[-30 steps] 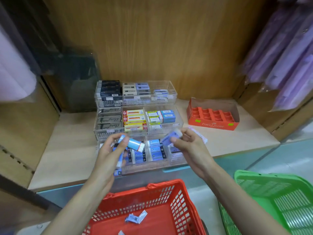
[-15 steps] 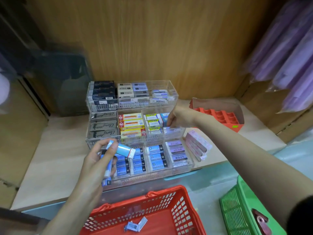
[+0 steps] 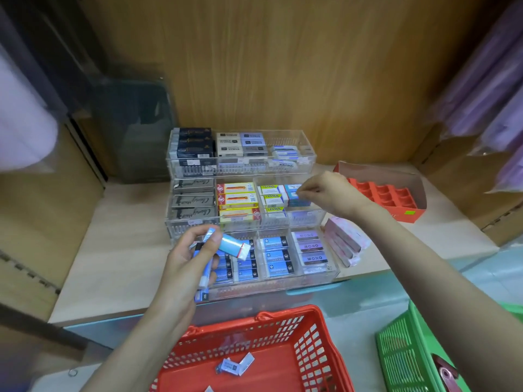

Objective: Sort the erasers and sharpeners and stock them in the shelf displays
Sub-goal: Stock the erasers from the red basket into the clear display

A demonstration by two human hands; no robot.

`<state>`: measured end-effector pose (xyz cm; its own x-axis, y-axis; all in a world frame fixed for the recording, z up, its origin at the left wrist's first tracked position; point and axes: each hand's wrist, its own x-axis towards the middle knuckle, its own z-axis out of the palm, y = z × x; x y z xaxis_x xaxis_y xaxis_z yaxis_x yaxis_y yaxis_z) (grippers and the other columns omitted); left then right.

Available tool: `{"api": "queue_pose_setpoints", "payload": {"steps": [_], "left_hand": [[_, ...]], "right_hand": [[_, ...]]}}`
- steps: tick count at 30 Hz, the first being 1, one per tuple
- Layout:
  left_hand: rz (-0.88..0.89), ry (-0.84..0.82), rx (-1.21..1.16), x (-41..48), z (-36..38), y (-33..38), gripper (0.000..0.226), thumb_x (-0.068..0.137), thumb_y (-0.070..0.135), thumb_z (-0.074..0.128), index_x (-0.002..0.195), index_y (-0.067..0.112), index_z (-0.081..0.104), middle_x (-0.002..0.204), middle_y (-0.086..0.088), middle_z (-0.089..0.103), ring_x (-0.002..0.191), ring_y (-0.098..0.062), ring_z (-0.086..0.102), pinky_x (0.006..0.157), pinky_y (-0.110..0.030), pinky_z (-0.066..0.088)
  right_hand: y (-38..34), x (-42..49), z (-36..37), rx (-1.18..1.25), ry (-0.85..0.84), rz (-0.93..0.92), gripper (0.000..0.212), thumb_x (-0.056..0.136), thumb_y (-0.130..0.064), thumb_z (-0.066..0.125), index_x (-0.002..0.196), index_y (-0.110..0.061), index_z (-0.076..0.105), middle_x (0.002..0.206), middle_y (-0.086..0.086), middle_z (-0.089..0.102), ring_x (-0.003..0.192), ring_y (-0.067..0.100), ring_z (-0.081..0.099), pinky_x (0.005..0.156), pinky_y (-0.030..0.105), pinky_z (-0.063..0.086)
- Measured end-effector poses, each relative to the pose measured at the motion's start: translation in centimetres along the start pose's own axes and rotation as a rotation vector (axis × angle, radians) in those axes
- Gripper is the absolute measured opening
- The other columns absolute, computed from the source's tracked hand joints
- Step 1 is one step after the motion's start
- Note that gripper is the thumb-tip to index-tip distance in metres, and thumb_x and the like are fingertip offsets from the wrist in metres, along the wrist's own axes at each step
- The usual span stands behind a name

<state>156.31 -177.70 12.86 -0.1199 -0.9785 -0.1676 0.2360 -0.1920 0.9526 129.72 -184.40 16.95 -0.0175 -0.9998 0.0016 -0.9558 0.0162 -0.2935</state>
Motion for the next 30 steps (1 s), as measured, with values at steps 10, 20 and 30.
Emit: {"api": "queue_pose_setpoints", "payload": {"steps": [10, 20, 30], "left_hand": [[-0.031, -0.049, -0.084, -1.8, 1.1, 0.3, 0.016, 0.074, 0.029, 0.062, 0.089, 0.022, 0.058, 0.056, 0.005, 0.049, 0.05, -0.008, 0.04, 0.037, -0.015, 0.03], [-0.034, -0.031, 0.064, -1.7, 0.1, 0.0, 0.027, 0.075, 0.04, 0.063, 0.09, 0.018, 0.067, 0.066, 0.006, 0.053, 0.05, -0.006, 0.041, 0.039, -0.017, 0.03], [-0.296, -0.14, 0.13, -2.1, 0.4, -1.7, 0.025, 0.089, 0.031, 0.058, 0.101, 0.01, 0.065, 0.09, -0.01, 0.071, 0.047, -0.006, 0.038, 0.039, -0.016, 0.028]], "right_hand": [[-11.4, -11.9, 4.4, 1.188, -0.06, 0.167, 0.012, 0.088, -0.012, 0.062, 0.098, -0.017, 0.059, 0.081, 0.01, 0.062, 0.064, 0.007, 0.06, 0.059, 0.016, 0.044], [-10.7, -12.7, 5.2, 1.344, 0.119, 0.211, 0.016, 0.084, 0.003, 0.062, 0.089, -0.011, 0.062, 0.079, 0.013, 0.065, 0.067, 0.015, 0.062, 0.057, 0.016, 0.049], [-8.4, -13.4, 6.5, 1.197, 0.128, 0.131, 0.024, 0.079, 0.009, 0.066, 0.084, -0.014, 0.06, 0.079, -0.007, 0.061, 0.065, -0.001, 0.058, 0.06, 0.012, 0.044]]}}
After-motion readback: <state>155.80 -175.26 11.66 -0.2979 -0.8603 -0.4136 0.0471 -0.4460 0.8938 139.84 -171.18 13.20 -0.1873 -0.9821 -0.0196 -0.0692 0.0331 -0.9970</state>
